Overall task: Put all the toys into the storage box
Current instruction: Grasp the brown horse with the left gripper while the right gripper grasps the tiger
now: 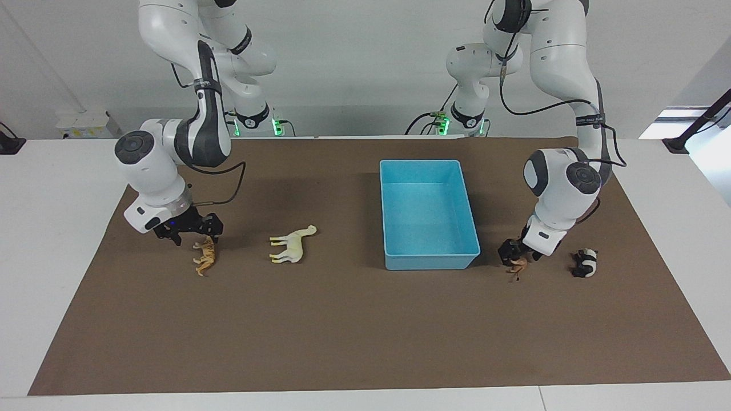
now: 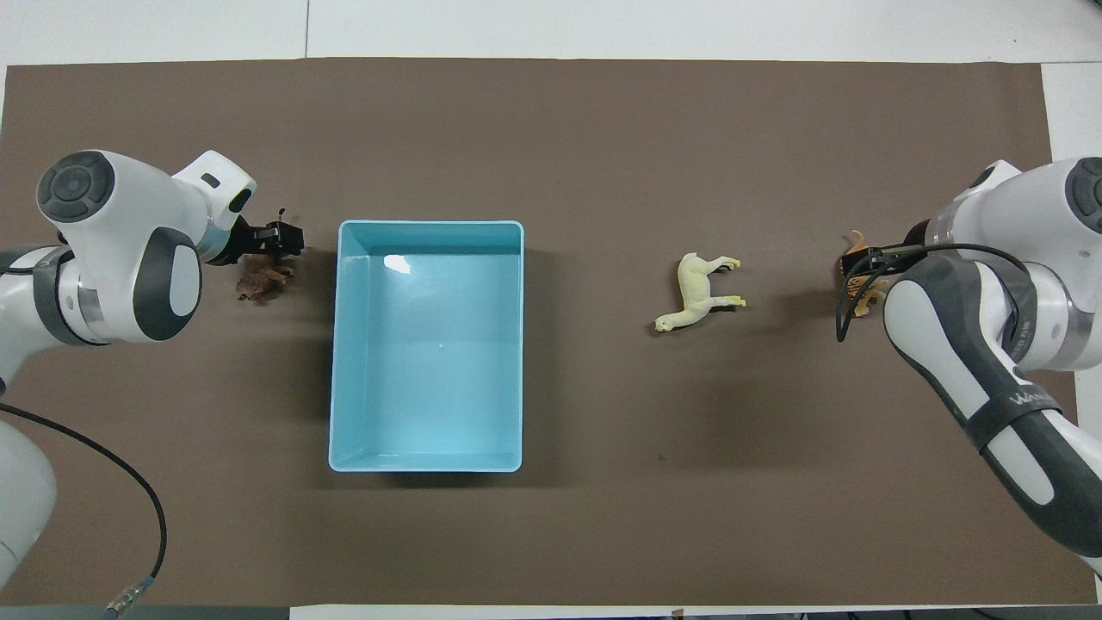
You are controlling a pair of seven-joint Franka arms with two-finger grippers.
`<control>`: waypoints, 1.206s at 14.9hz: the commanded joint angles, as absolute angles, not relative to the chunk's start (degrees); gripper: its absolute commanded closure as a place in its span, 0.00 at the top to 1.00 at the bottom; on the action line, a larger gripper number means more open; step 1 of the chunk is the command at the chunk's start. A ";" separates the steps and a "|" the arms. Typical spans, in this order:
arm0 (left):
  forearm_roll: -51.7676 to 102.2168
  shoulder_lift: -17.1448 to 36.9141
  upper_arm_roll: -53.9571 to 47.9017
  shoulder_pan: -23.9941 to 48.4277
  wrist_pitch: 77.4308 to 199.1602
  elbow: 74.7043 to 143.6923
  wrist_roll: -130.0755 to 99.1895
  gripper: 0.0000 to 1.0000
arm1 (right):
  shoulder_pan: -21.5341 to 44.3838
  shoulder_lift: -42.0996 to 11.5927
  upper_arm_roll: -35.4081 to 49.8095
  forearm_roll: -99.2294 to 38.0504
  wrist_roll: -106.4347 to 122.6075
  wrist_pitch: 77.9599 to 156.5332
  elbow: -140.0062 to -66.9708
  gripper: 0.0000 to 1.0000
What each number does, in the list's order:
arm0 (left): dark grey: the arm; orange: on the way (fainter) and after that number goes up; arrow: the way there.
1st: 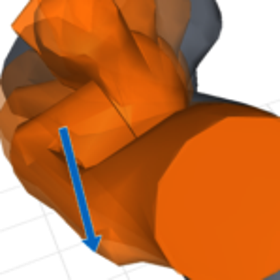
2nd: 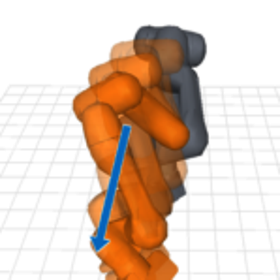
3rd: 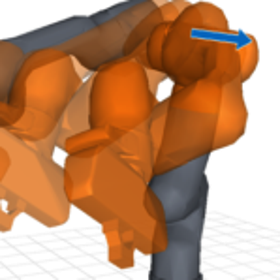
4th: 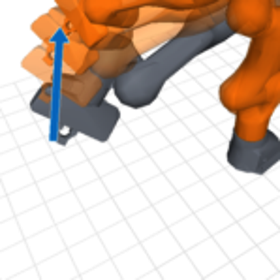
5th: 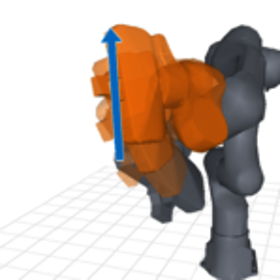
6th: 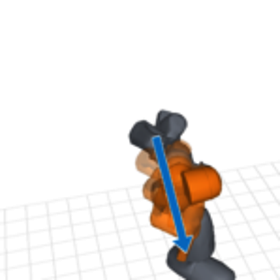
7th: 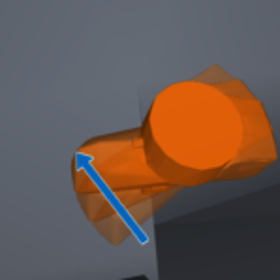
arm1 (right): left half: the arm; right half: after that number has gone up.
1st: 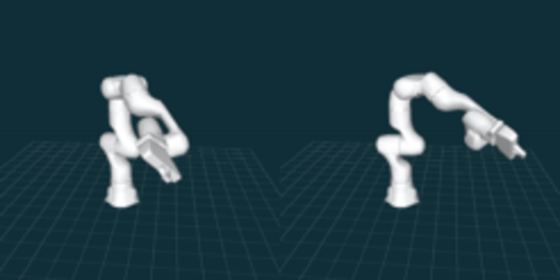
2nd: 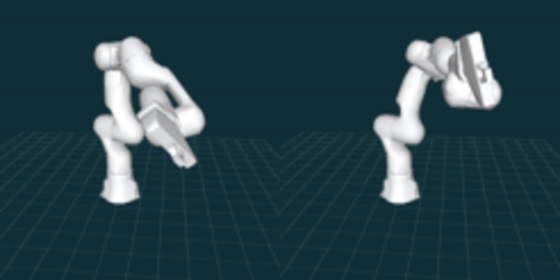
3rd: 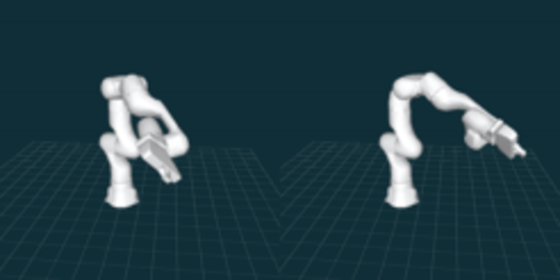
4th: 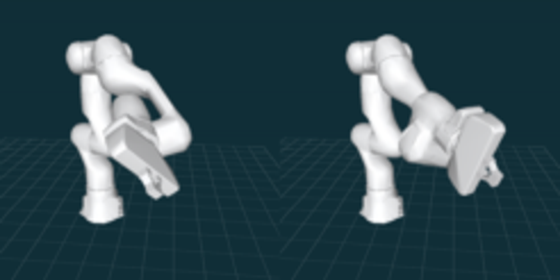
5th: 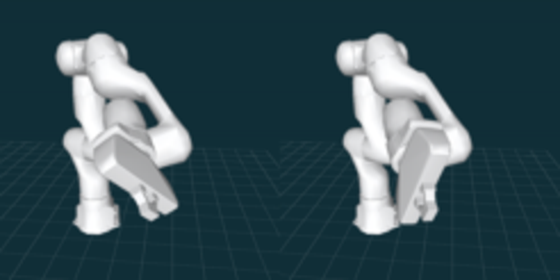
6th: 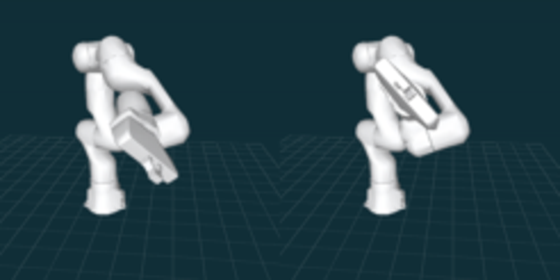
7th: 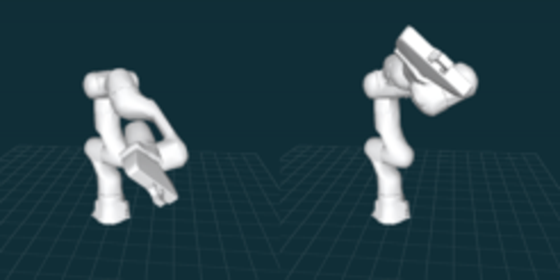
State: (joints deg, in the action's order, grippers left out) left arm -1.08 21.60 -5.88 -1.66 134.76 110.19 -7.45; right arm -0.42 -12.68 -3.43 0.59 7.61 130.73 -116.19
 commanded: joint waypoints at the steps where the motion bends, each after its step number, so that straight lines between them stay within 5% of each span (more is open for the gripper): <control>1: -2.37 20.92 -5.45 -0.88 135.53 111.71 -9.05 1.00 | -0.79 -15.28 -3.43 0.79 11.33 134.37 -116.46 1.00; 4: -2.37 20.92 -5.45 -0.44 135.53 112.15 -9.84 0.86 | -0.79 -17.57 -3.34 0.70 11.60 136.92 -116.45 1.00; 7: -2.37 21.00 -5.45 -0.35 134.48 111.36 -12.03 0.42 | -0.79 -17.84 -3.43 0.79 11.78 136.76 -116.54 1.00; 8: -2.29 21.18 -5.45 -0.35 132.30 109.79 -12.21 0.33 | -0.79 -17.84 -3.34 0.79 11.78 136.58 -116.63 1.00; 15: -1.41 21.10 -6.59 2.09 101.27 85.80 -21.41 0.29 | -1.14 -17.23 -3.43 0.70 12.57 136.50 -118.74 0.94; 17: -0.62 20.13 -7.90 6.57 99.58 85.08 -32.11 0.29 | -1.14 -17.23 -3.34 0.70 13.09 136.58 -118.74 0.65; 18: -0.70 19.95 -8.00 9.64 100.36 85.34 -38.69 0.30 | -1.23 -17.23 -3.43 0.70 13.10 136.50 -118.74 0.25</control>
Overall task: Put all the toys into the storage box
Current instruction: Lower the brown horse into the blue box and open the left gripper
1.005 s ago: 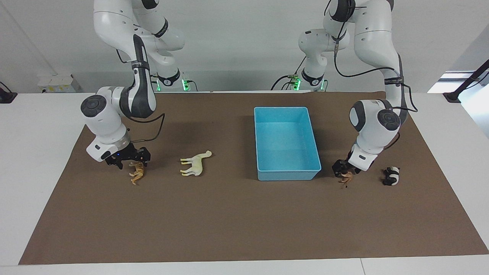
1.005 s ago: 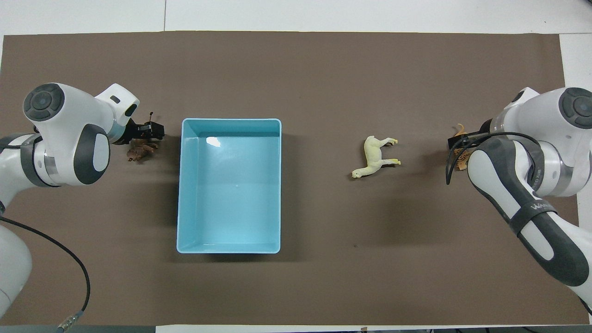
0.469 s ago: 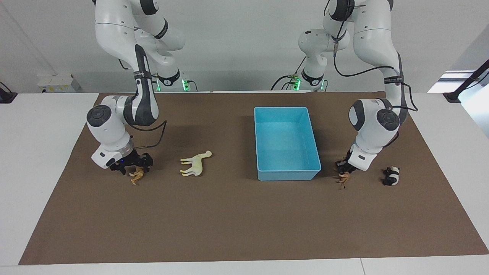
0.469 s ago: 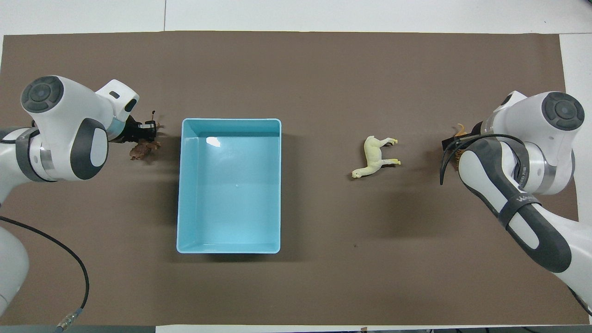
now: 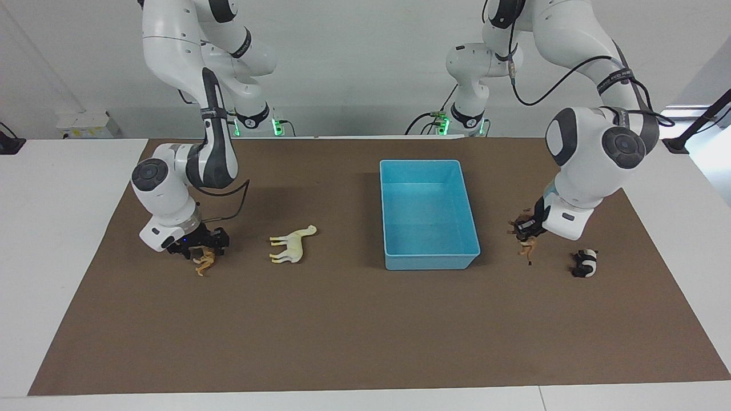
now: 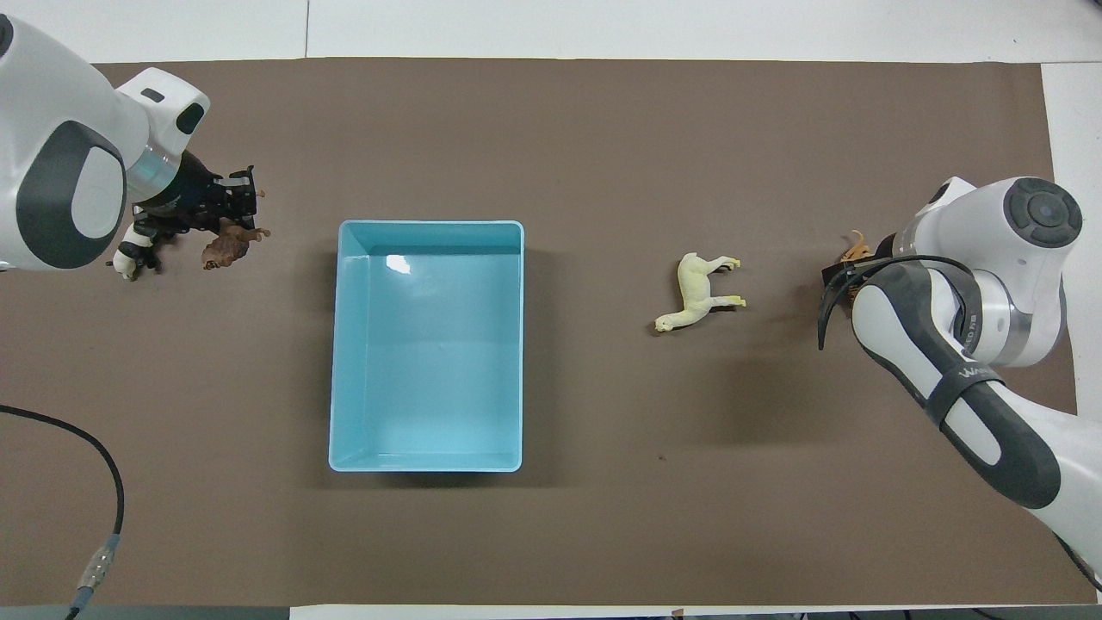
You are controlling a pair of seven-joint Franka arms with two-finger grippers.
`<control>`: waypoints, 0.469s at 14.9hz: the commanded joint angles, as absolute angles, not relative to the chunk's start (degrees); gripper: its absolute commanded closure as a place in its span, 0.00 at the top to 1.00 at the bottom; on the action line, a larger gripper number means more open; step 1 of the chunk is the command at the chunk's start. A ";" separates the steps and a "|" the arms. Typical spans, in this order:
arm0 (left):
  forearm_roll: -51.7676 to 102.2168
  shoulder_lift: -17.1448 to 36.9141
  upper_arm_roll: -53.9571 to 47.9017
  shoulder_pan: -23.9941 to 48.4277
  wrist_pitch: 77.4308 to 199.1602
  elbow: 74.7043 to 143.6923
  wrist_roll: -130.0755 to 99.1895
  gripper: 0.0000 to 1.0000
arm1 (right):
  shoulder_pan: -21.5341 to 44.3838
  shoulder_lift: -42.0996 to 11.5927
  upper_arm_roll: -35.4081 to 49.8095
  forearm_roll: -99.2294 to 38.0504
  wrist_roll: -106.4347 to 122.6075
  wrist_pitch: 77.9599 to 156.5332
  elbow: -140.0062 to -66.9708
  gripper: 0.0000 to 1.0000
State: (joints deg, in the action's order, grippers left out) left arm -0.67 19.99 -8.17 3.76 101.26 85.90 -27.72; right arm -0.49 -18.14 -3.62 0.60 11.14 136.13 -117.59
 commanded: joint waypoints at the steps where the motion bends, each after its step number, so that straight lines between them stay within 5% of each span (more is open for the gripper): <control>1: -0.79 19.69 -7.91 12.71 101.42 86.21 -43.98 0.31 | -1.14 -17.23 -3.43 0.70 13.10 136.67 -118.91 0.00; 2: -0.79 18.73 -8.00 14.57 101.77 88.05 -46.73 0.46 | -1.40 -17.14 -3.34 0.62 12.66 136.67 -119.26 0.00; 4: -0.88 17.50 -7.91 17.13 101.17 90.08 -47.20 1.00 | -1.58 -17.14 -3.43 0.44 12.65 136.67 -119.18 0.00; 7: -0.88 16.44 -7.91 17.05 100.64 89.91 -46.76 1.00 | -1.41 -17.23 -3.43 0.44 12.48 136.15 -118.39 0.00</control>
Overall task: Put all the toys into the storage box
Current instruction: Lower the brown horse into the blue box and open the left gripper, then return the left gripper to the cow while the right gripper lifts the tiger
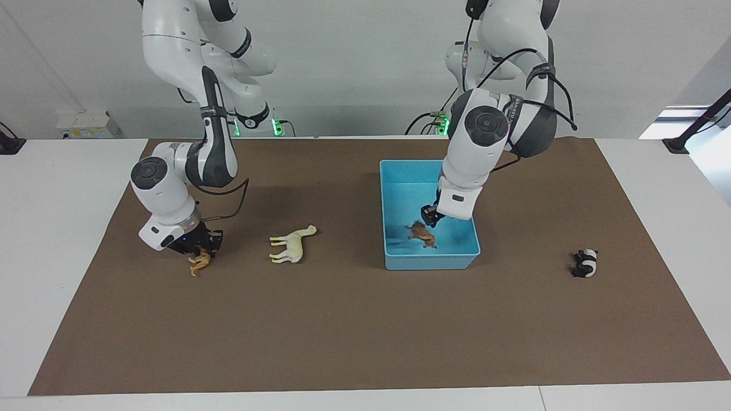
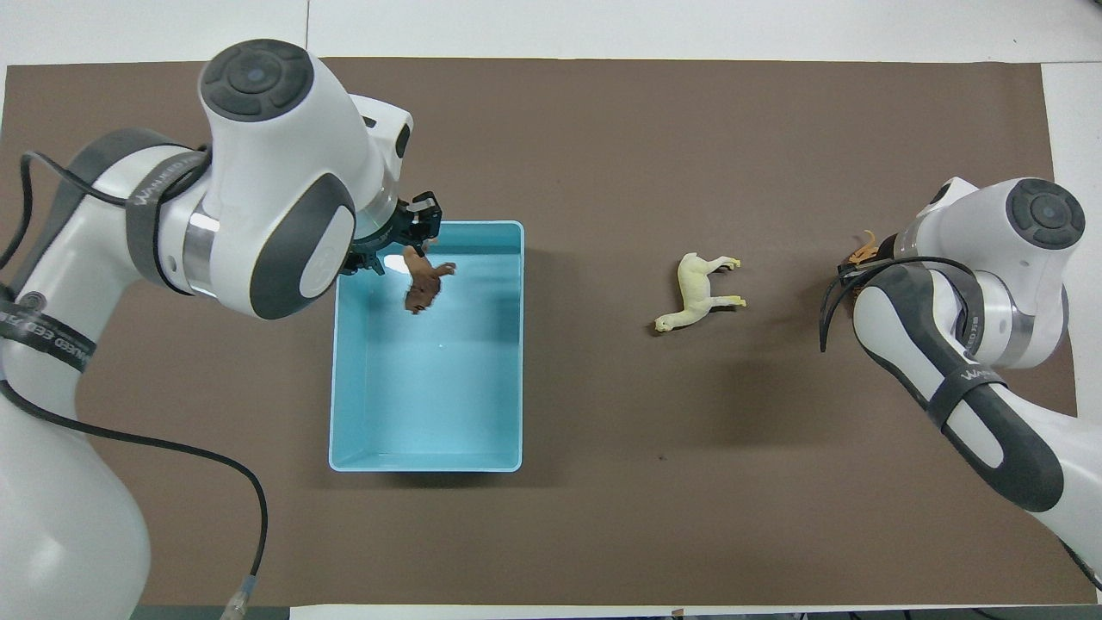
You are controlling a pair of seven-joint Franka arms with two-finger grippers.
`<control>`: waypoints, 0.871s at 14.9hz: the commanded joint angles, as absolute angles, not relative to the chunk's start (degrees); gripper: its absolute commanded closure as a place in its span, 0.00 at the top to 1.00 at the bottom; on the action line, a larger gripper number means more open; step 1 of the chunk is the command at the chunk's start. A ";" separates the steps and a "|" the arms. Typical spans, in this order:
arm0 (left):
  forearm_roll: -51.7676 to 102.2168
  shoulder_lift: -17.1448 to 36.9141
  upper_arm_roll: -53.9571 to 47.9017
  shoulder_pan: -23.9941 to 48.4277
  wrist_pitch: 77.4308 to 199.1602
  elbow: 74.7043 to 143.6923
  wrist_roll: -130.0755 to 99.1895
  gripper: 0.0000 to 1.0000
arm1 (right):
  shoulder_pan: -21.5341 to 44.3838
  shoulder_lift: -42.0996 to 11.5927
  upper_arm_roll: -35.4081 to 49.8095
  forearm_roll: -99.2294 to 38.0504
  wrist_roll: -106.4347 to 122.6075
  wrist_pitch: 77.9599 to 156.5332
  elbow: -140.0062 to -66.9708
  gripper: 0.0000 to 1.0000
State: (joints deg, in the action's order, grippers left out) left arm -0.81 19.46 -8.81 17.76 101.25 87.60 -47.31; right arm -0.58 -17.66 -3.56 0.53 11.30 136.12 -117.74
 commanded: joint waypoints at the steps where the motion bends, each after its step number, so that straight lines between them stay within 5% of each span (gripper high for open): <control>1: -1.05 16.35 -7.74 16.79 100.11 89.74 -46.58 1.00 | -1.23 -17.40 -3.34 0.44 12.39 135.88 -117.69 0.00; 5: -4.12 16.08 -7.03 9.18 101.33 89.91 -30.40 1.00 | 1.74 -16.27 -3.34 0.35 8.28 125.29 -109.90 0.00; 10: -4.57 16.08 -6.94 -6.30 113.96 95.09 -2.16 1.00 | 18.85 -18.09 -3.34 0.53 -16.91 96.11 -82.23 0.00; 13: -4.83 18.10 -6.94 -13.08 122.84 97.72 7.00 1.00 | 31.08 -23.63 -3.34 0.00 -34.58 93.07 -68.93 0.00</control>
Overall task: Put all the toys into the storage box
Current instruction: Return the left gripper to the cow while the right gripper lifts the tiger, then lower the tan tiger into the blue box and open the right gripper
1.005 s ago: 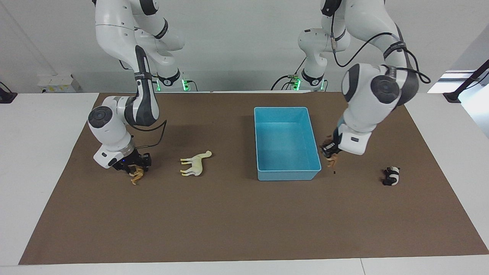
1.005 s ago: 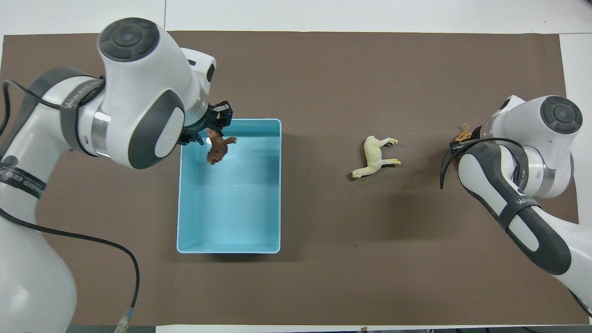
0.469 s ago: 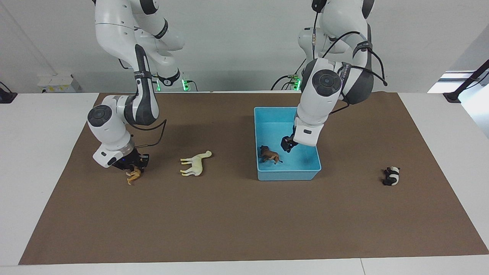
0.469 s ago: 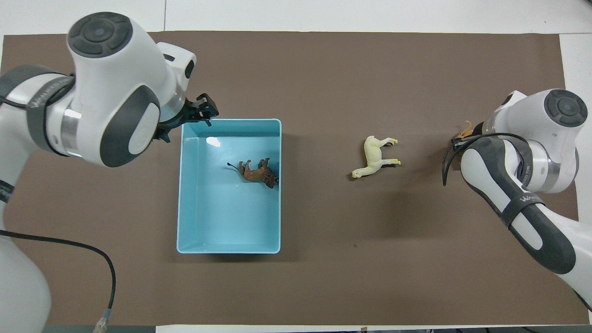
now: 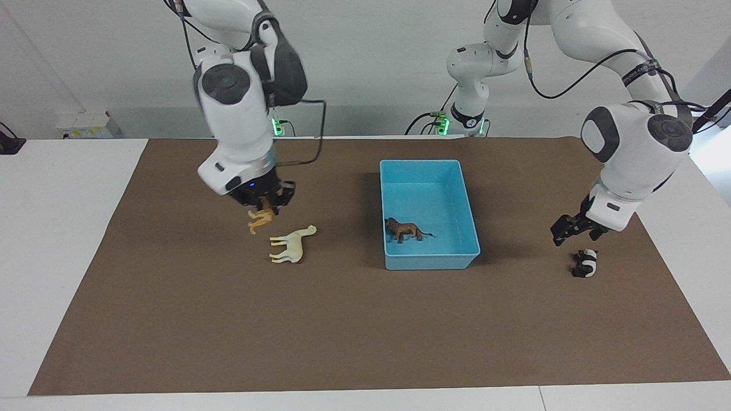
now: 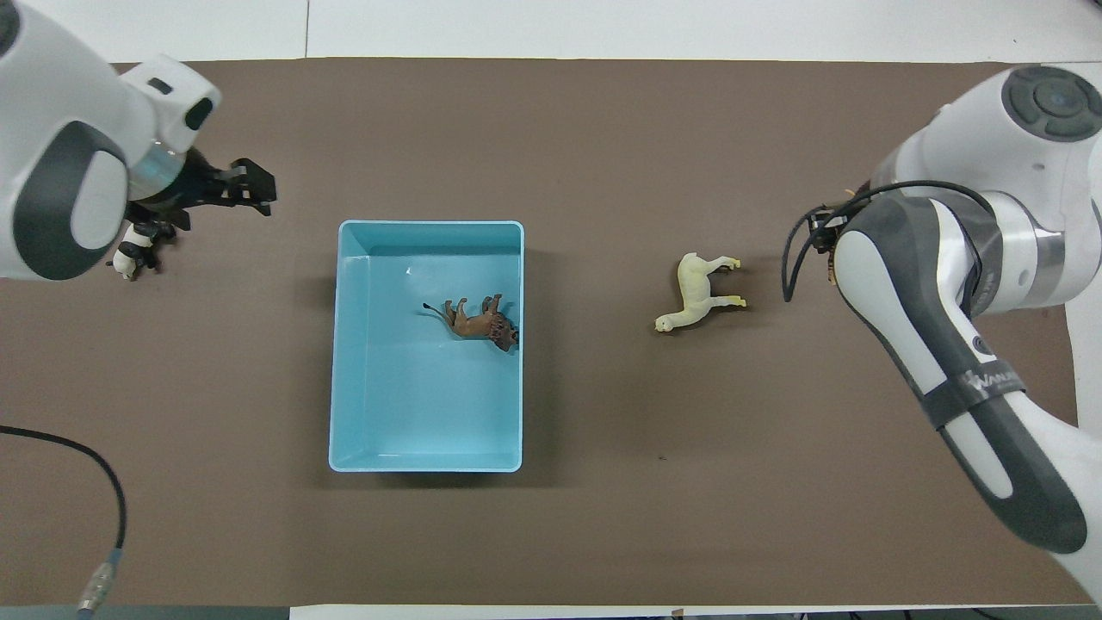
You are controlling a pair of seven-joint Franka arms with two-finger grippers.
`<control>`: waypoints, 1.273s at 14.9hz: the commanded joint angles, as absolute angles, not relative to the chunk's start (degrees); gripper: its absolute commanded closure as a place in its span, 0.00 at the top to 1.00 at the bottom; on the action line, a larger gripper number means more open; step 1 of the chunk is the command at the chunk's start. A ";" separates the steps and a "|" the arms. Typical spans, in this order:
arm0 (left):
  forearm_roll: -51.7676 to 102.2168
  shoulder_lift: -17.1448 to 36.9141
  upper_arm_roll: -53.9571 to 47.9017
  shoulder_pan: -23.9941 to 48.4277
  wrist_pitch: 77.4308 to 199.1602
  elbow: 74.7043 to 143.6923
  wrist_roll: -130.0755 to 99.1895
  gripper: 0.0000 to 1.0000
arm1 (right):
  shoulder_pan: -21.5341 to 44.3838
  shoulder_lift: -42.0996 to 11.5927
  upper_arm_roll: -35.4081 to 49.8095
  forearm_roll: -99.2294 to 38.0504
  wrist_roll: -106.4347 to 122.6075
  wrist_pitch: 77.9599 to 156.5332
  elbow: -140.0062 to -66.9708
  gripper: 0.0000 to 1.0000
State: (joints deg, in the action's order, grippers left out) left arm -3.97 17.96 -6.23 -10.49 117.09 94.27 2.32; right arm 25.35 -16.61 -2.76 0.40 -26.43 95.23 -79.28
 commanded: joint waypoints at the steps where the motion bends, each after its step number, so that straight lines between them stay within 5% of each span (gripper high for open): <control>1: -7.18 19.67 -6.94 -14.14 125.05 98.08 9.21 1.00 | 34.16 -24.86 -3.34 -0.09 -37.41 93.42 -66.38 0.00; 5: -11.16 22.23 -7.03 -15.29 129.53 99.49 9.58 1.00 | 43.31 -30.39 -3.60 -2.90 -41.92 98.52 -62.14 0.00; 8: -11.07 23.29 -7.03 -15.73 134.82 102.74 9.32 1.00 | 47.54 -40.67 -4.22 -2.55 -45.00 101.59 -55.65 0.00; 12: -11.07 24.69 -6.94 -15.82 138.32 104.24 9.32 1.00 | 47.99 -42.10 -3.78 -2.63 -45.35 103.89 -55.99 0.00; 13: -11.07 25.48 -6.94 -15.91 140.08 104.41 9.32 1.00 | 47.99 -42.01 -3.69 -2.81 -45.61 103.80 -55.99 0.18; 14: -11.16 25.92 -6.94 -16.08 140.88 104.41 9.23 1.00 | 48.08 -41.92 -3.78 -2.73 -45.88 103.45 -56.42 0.90; 15: -11.16 26.28 -6.94 -16.17 141.67 104.41 9.23 1.00 | 47.99 -41.84 -3.78 -2.72 -46.31 102.75 -56.43 1.00; 19: -11.51 27.86 -5.98 -16.17 144.40 105.03 9.05 1.00 | 46.85 -38.00 -6.49 -1.67 -48.87 92.83 -56.25 1.00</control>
